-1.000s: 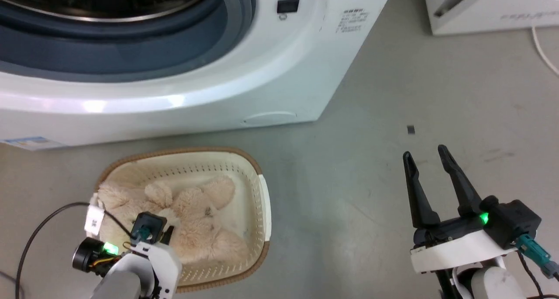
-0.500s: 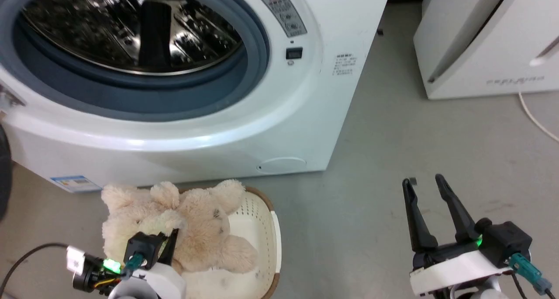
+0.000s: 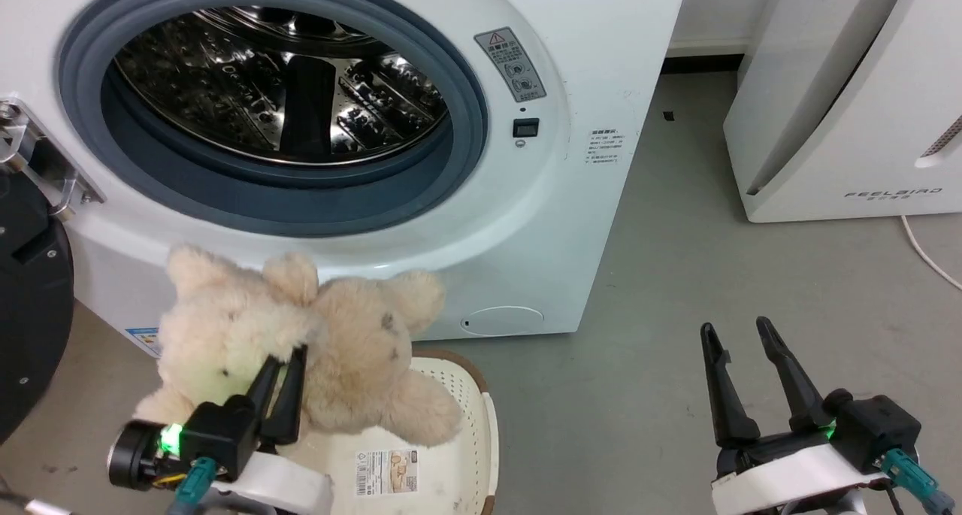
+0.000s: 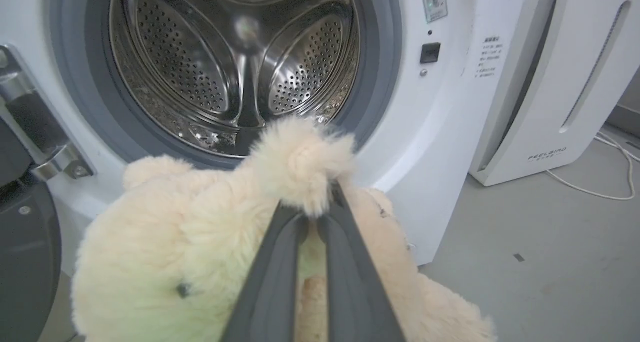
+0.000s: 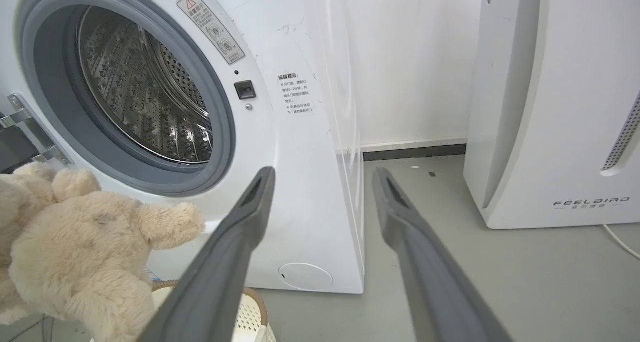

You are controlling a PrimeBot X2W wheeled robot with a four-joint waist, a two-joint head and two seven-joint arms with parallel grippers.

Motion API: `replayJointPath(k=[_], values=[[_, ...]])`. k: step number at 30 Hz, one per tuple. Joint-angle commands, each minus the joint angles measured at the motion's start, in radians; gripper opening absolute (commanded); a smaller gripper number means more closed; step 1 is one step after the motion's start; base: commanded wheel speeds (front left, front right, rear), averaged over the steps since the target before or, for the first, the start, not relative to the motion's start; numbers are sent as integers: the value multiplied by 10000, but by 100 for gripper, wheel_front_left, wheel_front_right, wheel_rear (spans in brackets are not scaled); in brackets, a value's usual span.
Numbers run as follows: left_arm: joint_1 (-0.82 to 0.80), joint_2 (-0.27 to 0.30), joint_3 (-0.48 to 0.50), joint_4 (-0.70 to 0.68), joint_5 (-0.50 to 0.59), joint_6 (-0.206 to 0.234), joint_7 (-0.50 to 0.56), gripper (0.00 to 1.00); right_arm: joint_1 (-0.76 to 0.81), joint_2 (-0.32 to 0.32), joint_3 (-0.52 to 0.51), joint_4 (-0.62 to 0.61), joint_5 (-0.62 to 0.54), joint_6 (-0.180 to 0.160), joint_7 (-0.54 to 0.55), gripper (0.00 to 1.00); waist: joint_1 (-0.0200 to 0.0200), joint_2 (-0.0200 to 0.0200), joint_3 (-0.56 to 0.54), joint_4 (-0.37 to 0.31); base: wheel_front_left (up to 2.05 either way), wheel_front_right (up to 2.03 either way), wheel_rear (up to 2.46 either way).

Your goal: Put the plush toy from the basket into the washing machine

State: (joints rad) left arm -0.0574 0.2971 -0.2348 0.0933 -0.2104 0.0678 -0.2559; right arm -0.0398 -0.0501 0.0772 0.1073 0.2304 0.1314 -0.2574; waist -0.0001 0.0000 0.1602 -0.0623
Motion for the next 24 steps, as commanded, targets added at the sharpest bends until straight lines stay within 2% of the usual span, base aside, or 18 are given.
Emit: replayJointPath(k=[1, 6, 13, 18, 24], values=[[69, -71, 146, -373, 106, -15, -58, 0, 119, -1, -10, 8, 101, -7, -44, 100, 1, 0, -9, 8, 0, 0, 0], [-82, -313, 713, -1536, 220, -214, -58, 0, 89, -1, 21, -94, 102, -7, -44, 100, 1, 0, 179, -83, 0, 0, 0], [-1240, -319, 1676, -1966, 0, -896, -59, 0, -149, -1, 86, -232, 123, -7, -44, 100, 1, 0, 861, -458, 0, 0, 0], [-2636, -32, 2079, -1665, -10, -1314, -59, 0, -522, -1, 97, -493, 209, -7, -44, 100, 1, 0, 1687, -807, 0, 0, 0], [-4727, 603, 2096, -304, -265, -1699, 65, 0, -880, -1, 246, -865, 361, -7, -44, 100, 1, 0, 2667, -1116, 0, 0, 0]])
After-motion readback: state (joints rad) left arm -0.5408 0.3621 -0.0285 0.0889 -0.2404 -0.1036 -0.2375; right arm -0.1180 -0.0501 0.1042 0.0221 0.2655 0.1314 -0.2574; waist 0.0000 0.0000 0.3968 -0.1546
